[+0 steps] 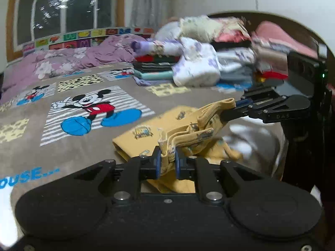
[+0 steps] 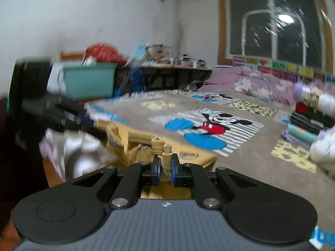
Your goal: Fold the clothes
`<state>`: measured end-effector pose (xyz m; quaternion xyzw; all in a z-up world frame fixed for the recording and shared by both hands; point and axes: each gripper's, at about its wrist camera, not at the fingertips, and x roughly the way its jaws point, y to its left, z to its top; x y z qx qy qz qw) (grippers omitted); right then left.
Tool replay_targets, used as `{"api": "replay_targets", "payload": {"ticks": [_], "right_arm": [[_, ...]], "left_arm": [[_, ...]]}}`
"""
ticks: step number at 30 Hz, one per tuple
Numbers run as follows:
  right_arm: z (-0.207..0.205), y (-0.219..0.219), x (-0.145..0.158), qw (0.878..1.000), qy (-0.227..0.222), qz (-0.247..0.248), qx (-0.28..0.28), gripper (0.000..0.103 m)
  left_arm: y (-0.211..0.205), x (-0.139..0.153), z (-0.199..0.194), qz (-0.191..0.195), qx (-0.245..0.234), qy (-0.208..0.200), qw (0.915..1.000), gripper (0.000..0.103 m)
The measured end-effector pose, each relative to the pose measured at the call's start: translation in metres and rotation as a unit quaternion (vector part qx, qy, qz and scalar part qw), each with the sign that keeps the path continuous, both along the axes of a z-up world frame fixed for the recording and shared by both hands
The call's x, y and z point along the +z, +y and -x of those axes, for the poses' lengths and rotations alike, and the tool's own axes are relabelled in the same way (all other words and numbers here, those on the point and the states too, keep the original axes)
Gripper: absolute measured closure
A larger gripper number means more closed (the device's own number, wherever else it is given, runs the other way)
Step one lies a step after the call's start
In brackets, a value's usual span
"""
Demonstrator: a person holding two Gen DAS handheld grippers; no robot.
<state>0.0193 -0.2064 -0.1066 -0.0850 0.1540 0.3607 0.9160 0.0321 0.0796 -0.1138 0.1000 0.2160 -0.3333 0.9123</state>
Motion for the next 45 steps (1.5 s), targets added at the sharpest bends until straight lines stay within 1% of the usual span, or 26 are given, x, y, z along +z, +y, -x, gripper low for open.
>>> {"api": "replay_targets", "payload": {"ticks": [3, 4, 5, 6, 7, 8, 9, 12, 14, 15, 16, 18, 21, 23, 25, 28, 30, 31, 32, 34, 35, 37, 41, 42, 43, 45], "right_arm": [[0.016, 0.006, -0.011, 0.999, -0.009, 0.052, 0.005, 0.091], [0.018, 0.005, -0.015, 0.998, -0.002, 0.065, 0.006, 0.090], [0.020, 0.004, -0.018, 0.997, 0.005, 0.077, 0.006, 0.089], [0.023, 0.006, -0.021, 0.995, 0.015, 0.100, 0.008, 0.084], [0.026, 0.007, -0.024, 0.992, 0.025, 0.123, 0.010, 0.082], [0.030, 0.009, -0.027, 0.989, 0.034, 0.145, 0.012, 0.082], [0.037, 0.008, -0.024, 0.987, 0.024, 0.157, 0.019, 0.082], [0.049, -0.004, -0.005, 0.993, 0.021, 0.114, 0.012, 0.078], [0.047, -0.010, 0.005, 0.997, 0.014, 0.081, -0.011, 0.078], [0.044, -0.012, 0.007, 0.998, 0.014, 0.064, -0.018, 0.078], [0.041, -0.009, 0.009, 0.998, 0.012, 0.051, -0.022, 0.078], [0.032, 0.002, 0.008, 0.999, 0.007, 0.036, -0.027, 0.078], [0.015, 0.021, -0.002, 0.998, -0.006, 0.048, -0.038, 0.078], [-0.005, 0.031, -0.009, 0.997, 0.002, 0.058, -0.052, 0.078], [-0.017, 0.034, -0.008, 0.997, -0.003, 0.055, -0.056, 0.078], [-0.040, 0.041, -0.005, 0.996, -0.015, 0.064, -0.053, 0.078], [-0.058, 0.043, -0.008, 0.996, -0.009, 0.070, -0.051, 0.078], [-0.067, 0.045, -0.010, 0.996, -0.006, 0.073, -0.050, 0.078], [-0.079, 0.045, -0.014, 0.995, 0.008, 0.079, -0.053, 0.078], [-0.103, 0.045, -0.030, 0.992, 0.050, 0.095, -0.070, 0.078], [-0.113, 0.044, -0.039, 0.990, 0.068, 0.099, -0.073, 0.078], [-0.127, 0.035, -0.045, 0.991, 0.090, 0.059, -0.075, 0.076], [-0.131, 0.030, -0.048, 0.991, 0.100, 0.043, -0.072, 0.075], [-0.132, 0.029, -0.049, 0.991, 0.103, 0.038, -0.073, 0.073], [-0.133, 0.027, -0.048, 0.990, 0.109, 0.033, -0.079, 0.067], [-0.131, 0.023, -0.042, 0.989, 0.110, 0.023, -0.099, 0.066]], "left_arm": [[-0.009, -0.008, 0.009, -0.047, -0.016, 0.000, 0.9988, 0.092], [-0.012, -0.011, 0.011, -0.063, -0.024, 0.005, 0.9977, 0.093], [-0.015, -0.015, 0.016, -0.083, -0.038, 0.012, 0.9957, 0.089], [-0.018, -0.020, 0.022, -0.114, -0.049, 0.014, 0.9921, 0.087], [-0.020, -0.022, 0.026, -0.138, -0.050, 0.014, 0.9891, 0.087], [-0.018, -0.021, 0.030, -0.142, -0.055, 0.018, 0.9882, 0.086], [-0.013, -0.017, 0.034, -0.128, -0.060, 0.020, 0.9898, 0.084], [0.004, 0.001, 0.036, -0.053, -0.040, 0.007, 0.9978, 0.084], [0.008, 0.008, 0.027, -0.001, -0.014, 0.005, 0.9999, 0.084], [0.008, 0.010, 0.021, 0.018, 0.002, 0.005, 0.9998, 0.084], [0.003, 0.009, 0.012, 0.024, 0.024, 0.007, 0.9994, 0.084], [-0.007, 0.004, -0.006, 0.024, 0.062, 0.015, 0.9977, 0.084], [-0.020, -0.006, -0.034, 0.007, 0.092, 0.032, 0.9952, 0.084], [-0.024, -0.008, -0.048, 0.003, 0.091, 0.036, 0.9952, 0.084], [-0.025, -0.008, -0.055, 0.007, 0.083, 0.034, 0.9960, 0.084], [-0.024, -0.013, -0.059, 0.014, 0.070, 0.039, 0.9967, 0.084], [-0.025, -0.019, -0.063, 0.015, 0.065, 0.046, 0.9967, 0.084], [-0.027, -0.023, -0.069, 0.008, 0.063, 0.047, 0.9969, 0.084], [-0.031, -0.028, -0.077, -0.004, 0.067, 0.046, 0.9967, 0.084], [-0.037, -0.039, -0.092, -0.030, 0.074, 0.045, 0.9957, 0.084], [-0.039, -0.042, -0.098, -0.037, 0.076, 0.046, 0.9954, 0.084], [-0.036, -0.041, -0.104, -0.028, 0.069, 0.052, 0.9959, 0.084], [-0.033, -0.041, -0.106, -0.030, 0.054, 0.048, 0.9970, 0.084], [-0.033, -0.040, -0.105, -0.026, 0.055, 0.047, 0.9970, 0.084], [-0.032, -0.036, -0.103, -0.022, 0.060, 0.042, 0.9971, 0.084], [-0.031, -0.025, -0.093, -0.015, 0.059, 0.025, 0.9979, 0.083]]}}
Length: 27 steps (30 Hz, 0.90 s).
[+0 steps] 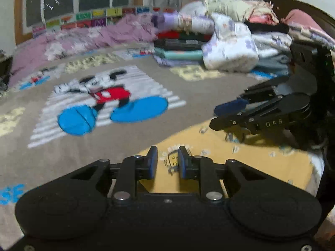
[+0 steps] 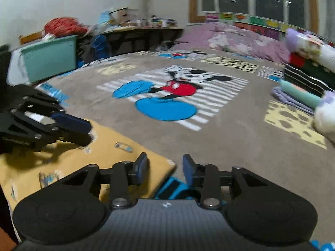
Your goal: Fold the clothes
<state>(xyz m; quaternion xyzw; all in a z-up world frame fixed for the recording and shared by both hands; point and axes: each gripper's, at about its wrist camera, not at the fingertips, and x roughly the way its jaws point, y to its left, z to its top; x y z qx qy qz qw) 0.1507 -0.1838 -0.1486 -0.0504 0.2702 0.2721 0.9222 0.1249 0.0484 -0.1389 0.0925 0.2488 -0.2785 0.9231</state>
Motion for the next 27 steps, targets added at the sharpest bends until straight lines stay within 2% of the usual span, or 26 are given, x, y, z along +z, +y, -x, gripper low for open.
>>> {"api": "replay_targets", "payload": {"ticks": [2, 4, 5, 7, 8, 9, 10, 11, 13, 16, 18, 20, 22, 23, 25, 27], "right_arm": [[0.017, -0.001, 0.011, 1.000, -0.028, -0.012, 0.000, 0.067], [0.034, 0.004, 0.019, 0.998, -0.054, -0.023, 0.021, 0.068], [0.039, 0.012, 0.020, 0.997, -0.063, -0.010, 0.037, 0.068], [0.035, 0.034, 0.013, 0.996, -0.053, 0.046, 0.054, 0.071], [0.026, 0.044, 0.003, 0.995, -0.028, 0.074, 0.053, 0.070], [0.020, 0.044, -0.003, 0.996, -0.012, 0.069, 0.050, 0.070], [0.013, 0.037, -0.003, 0.999, 0.001, 0.032, 0.038, 0.070], [0.011, 0.033, 0.001, 0.999, 0.014, 0.019, 0.034, 0.070], [0.027, 0.031, 0.014, 0.999, -0.018, 0.030, 0.028, 0.070], [0.065, 0.017, 0.028, 0.998, -0.052, -0.002, 0.031, 0.070], [0.088, 0.015, 0.024, 0.997, -0.063, -0.003, 0.043, 0.070], [0.110, 0.016, 0.018, 0.996, -0.072, 0.005, 0.054, 0.070], [0.110, 0.025, -0.006, 0.997, -0.023, 0.053, 0.045, 0.068], [0.112, 0.026, -0.014, 0.997, -0.028, 0.053, 0.044, 0.068], [0.113, 0.026, -0.004, 0.998, -0.026, 0.040, 0.038, 0.067], [0.121, 0.018, 0.012, 0.998, -0.047, -0.002, 0.029, 0.066]], "left_arm": [[0.000, 0.008, 0.010, 0.008, -0.002, -0.017, 0.9998, 0.068], [-0.002, 0.009, 0.016, 0.022, -0.004, -0.016, 0.9996, 0.062], [-0.007, 0.004, 0.014, 0.012, -0.004, -0.005, 0.9999, 0.062], [-0.021, -0.015, 0.005, -0.035, 0.008, 0.019, 0.9992, 0.060], [-0.026, -0.021, 0.002, -0.047, 0.013, 0.022, 0.9986, 0.059], [-0.024, -0.021, 0.002, -0.035, 0.019, 0.019, 0.9990, 0.059], [-0.021, -0.015, 0.002, -0.023, 0.027, 0.028, 0.9990, 0.059], [-0.016, -0.008, 0.007, -0.014, 0.036, 0.025, 0.9989, 0.064], [-0.006, 0.006, 0.026, 0.000, 0.041, 0.000, 0.9992, 0.065], [0.003, 0.019, 0.066, 0.008, 0.011, -0.026, 0.9996, 0.065], [-0.001, 0.016, 0.084, -0.010, -0.011, -0.025, 0.9996, 0.064], [-0.012, 0.002, 0.086, -0.047, -0.016, -0.002, 0.9987, 0.064], [-0.019, -0.014, 0.085, -0.076, -0.012, 0.005, 0.9970, 0.061], [-0.020, -0.019, 0.085, -0.080, -0.009, 0.007, 0.9967, 0.061], [-0.010, -0.004, 0.087, -0.045, 0.003, 0.017, 0.9989, 0.057], [0.008, 0.007, 0.089, 0.011, 0.039, 0.019, 0.9990, 0.045]]}}
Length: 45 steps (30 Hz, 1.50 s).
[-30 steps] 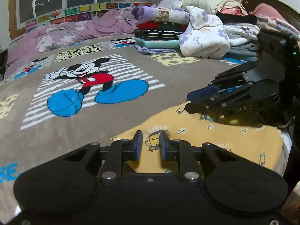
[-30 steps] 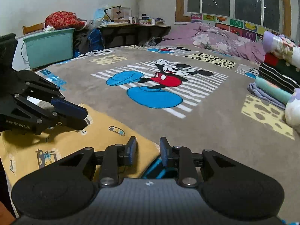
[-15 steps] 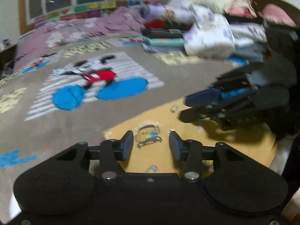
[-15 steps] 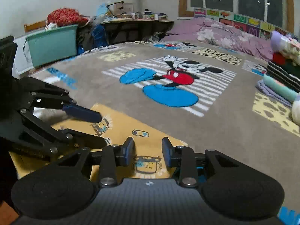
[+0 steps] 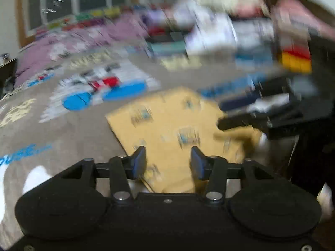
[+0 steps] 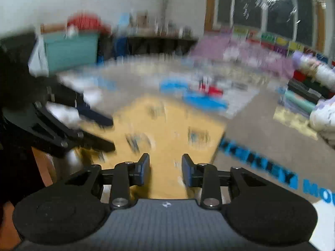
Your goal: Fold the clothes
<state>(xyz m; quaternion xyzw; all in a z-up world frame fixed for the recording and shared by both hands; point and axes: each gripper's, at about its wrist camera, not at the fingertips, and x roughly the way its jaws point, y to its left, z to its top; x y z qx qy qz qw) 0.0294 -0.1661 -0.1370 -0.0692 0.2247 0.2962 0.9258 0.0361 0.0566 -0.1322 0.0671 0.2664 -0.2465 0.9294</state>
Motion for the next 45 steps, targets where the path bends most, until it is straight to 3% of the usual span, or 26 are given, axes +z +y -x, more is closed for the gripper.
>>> {"api": "replay_targets", "payload": {"ticks": [2, 5, 7, 9, 10, 14, 19, 23, 24, 26, 27, 28, 29, 31, 35, 38, 42, 45], "right_arm": [[-0.003, -0.012, 0.003, 0.998, 0.028, -0.037, -0.047, 0.060], [-0.020, -0.041, -0.015, 0.980, 0.119, -0.129, -0.096, 0.058], [-0.033, -0.055, -0.026, 0.961, 0.169, -0.187, -0.114, 0.054], [-0.035, -0.062, -0.038, 0.942, 0.204, -0.239, -0.121, 0.049], [-0.037, -0.066, -0.043, 0.932, 0.217, -0.263, -0.124, 0.049], [-0.047, -0.070, -0.052, 0.912, 0.249, -0.303, -0.120, 0.049], [-0.069, -0.061, -0.056, 0.910, 0.258, -0.308, -0.106, 0.052], [-0.076, -0.047, -0.058, 0.913, 0.248, -0.308, -0.095, 0.058], [-0.079, -0.044, -0.060, 0.911, 0.250, -0.315, -0.092, 0.061], [-0.083, -0.041, -0.063, 0.908, 0.253, -0.323, -0.087, 0.075], [-0.082, -0.041, -0.066, 0.907, 0.250, -0.328, -0.085, 0.080], [-0.079, -0.044, -0.069, 0.901, 0.248, -0.345, -0.085, 0.083], [-0.076, -0.047, -0.072, 0.896, 0.245, -0.361, -0.085, 0.084], [-0.075, -0.048, -0.073, 0.890, 0.244, -0.375, -0.084, 0.086], [-0.079, -0.047, -0.064, 0.881, 0.243, -0.400, -0.070, 0.086], [-0.090, -0.037, -0.048, 0.881, 0.234, -0.408, -0.050, 0.086], [-0.122, -0.001, -0.026, 0.883, 0.233, -0.408, -0.008, 0.086], [-0.152, 0.049, -0.010, 0.885, 0.239, -0.398, 0.038, 0.086]], "left_arm": [[0.020, 0.005, -0.003, 0.056, 0.047, 0.014, 0.9972, 0.043], [0.044, 0.000, -0.018, 0.127, 0.112, 0.071, 0.9830, 0.043], [0.057, -0.004, -0.025, 0.174, 0.136, 0.114, 0.9686, 0.043], [0.067, -0.010, -0.032, 0.222, 0.139, 0.177, 0.9488, 0.040], [0.069, -0.013, -0.035, 0.237, 0.139, 0.201, 0.9403, 0.039], [0.065, -0.020, -0.045, 0.248, 0.147, 0.224, 0.9310, 0.037], [0.053, -0.026, -0.067, 0.277, 0.126, 0.228, 0.9248, 0.037], [0.041, -0.028, -0.086, 0.278, 0.101, 0.226, 0.9281, 0.040], [0.040, -0.030, -0.086, 0.281, 0.095, 0.222, 0.9288, 0.040], [0.044, -0.034, -0.085, 0.291, 0.093, 0.220, 0.9266, 0.051], [0.048, -0.037, -0.085, 0.306, 0.096, 0.226, 0.9199, 0.058], [0.052, -0.040, -0.085, 0.321, 0.099, 0.232, 0.9129, 0.075], [0.056, -0.044, -0.086, 0.336, 0.102, 0.237, 0.9057, 0.084], [0.060, -0.047, -0.086, 0.351, 0.102, 0.241, 0.8991, 0.088], [0.070, -0.038, -0.085, 0.381, 0.099, 0.232, 0.8898, 0.090], [0.095, -0.021, -0.080, 0.418, 0.104, 0.196, 0.8809, 0.090], [0.149, -0.003, -0.070, 0.473, 0.132, 0.137, 0.8601, 0.090], [0.198, 0.003, -0.057, 0.501, 0.175, 0.091, 0.8427, 0.090]]}}
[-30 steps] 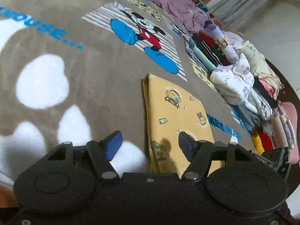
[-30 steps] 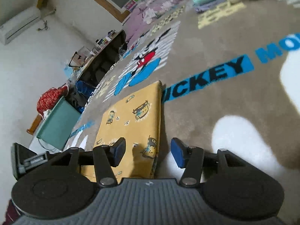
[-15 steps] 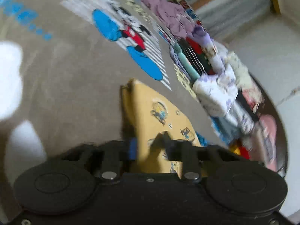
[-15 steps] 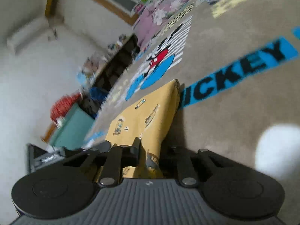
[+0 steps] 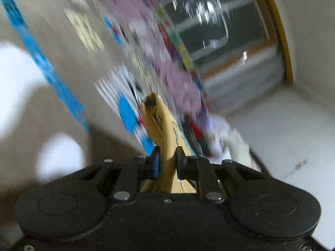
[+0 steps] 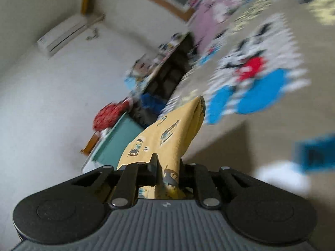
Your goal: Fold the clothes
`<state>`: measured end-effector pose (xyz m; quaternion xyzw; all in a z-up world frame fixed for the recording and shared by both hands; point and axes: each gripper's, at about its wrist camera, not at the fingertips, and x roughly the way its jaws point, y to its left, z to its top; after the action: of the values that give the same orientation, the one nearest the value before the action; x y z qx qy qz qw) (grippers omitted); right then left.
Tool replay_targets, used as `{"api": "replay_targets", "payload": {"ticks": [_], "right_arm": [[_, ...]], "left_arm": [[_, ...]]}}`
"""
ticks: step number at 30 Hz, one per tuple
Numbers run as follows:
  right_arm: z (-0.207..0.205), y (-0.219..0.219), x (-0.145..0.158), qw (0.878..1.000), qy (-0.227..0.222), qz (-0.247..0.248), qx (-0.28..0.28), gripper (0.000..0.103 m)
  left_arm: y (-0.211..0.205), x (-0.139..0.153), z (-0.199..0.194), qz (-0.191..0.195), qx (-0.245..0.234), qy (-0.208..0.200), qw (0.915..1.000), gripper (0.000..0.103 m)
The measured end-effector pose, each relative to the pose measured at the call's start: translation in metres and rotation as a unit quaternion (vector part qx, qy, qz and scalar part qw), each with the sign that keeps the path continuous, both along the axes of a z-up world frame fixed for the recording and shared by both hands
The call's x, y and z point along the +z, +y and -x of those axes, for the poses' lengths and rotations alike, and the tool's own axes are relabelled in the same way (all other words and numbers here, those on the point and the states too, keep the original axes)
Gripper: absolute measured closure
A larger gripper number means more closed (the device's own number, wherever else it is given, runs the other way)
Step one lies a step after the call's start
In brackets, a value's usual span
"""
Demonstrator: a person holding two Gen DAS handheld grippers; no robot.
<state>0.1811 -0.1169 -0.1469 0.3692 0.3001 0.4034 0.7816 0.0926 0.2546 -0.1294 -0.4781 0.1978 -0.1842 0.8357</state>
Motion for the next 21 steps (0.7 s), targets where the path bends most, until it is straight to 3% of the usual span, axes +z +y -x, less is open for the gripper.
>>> {"api": "replay_targets", "payload": {"ticks": [3, 6, 9, 11, 14, 15, 17, 20, 21], "right_arm": [[-0.030, 0.063, 0.013, 0.998, -0.011, 0.005, 0.054, 0.086], [-0.055, 0.132, 0.018, 0.993, -0.020, 0.023, 0.117, 0.086], [-0.071, 0.193, 0.017, 0.985, -0.028, 0.037, 0.164, 0.086], [-0.082, 0.233, 0.015, 0.979, -0.031, 0.050, 0.194, 0.086], [-0.097, 0.290, 0.014, 0.969, -0.034, 0.063, 0.237, 0.086], [-0.102, 0.301, 0.013, 0.968, -0.032, 0.061, 0.243, 0.086], [-0.113, 0.323, 0.012, 0.964, -0.029, 0.062, 0.255, 0.086], [-0.126, 0.330, 0.014, 0.963, -0.023, 0.087, 0.255, 0.086], [-0.124, 0.322, 0.016, 0.964, -0.031, 0.086, 0.250, 0.086]], "left_arm": [[0.053, -0.003, 0.018, 0.018, 0.077, -0.009, 0.9968, 0.090], [0.104, -0.010, 0.044, 0.035, 0.159, -0.022, 0.9864, 0.091], [0.146, -0.015, 0.072, 0.039, 0.245, -0.044, 0.9676, 0.091], [0.161, -0.016, 0.083, 0.020, 0.295, -0.053, 0.9538, 0.091], [0.180, -0.030, 0.092, 0.047, 0.346, -0.047, 0.9359, 0.091], [0.183, -0.034, 0.092, 0.052, 0.352, -0.042, 0.9336, 0.091], [0.187, -0.036, 0.086, 0.048, 0.344, -0.031, 0.9371, 0.091], [0.192, -0.048, 0.074, 0.075, 0.314, -0.013, 0.9464, 0.087], [0.191, -0.050, 0.067, 0.067, 0.305, 0.001, 0.9501, 0.084]]}}
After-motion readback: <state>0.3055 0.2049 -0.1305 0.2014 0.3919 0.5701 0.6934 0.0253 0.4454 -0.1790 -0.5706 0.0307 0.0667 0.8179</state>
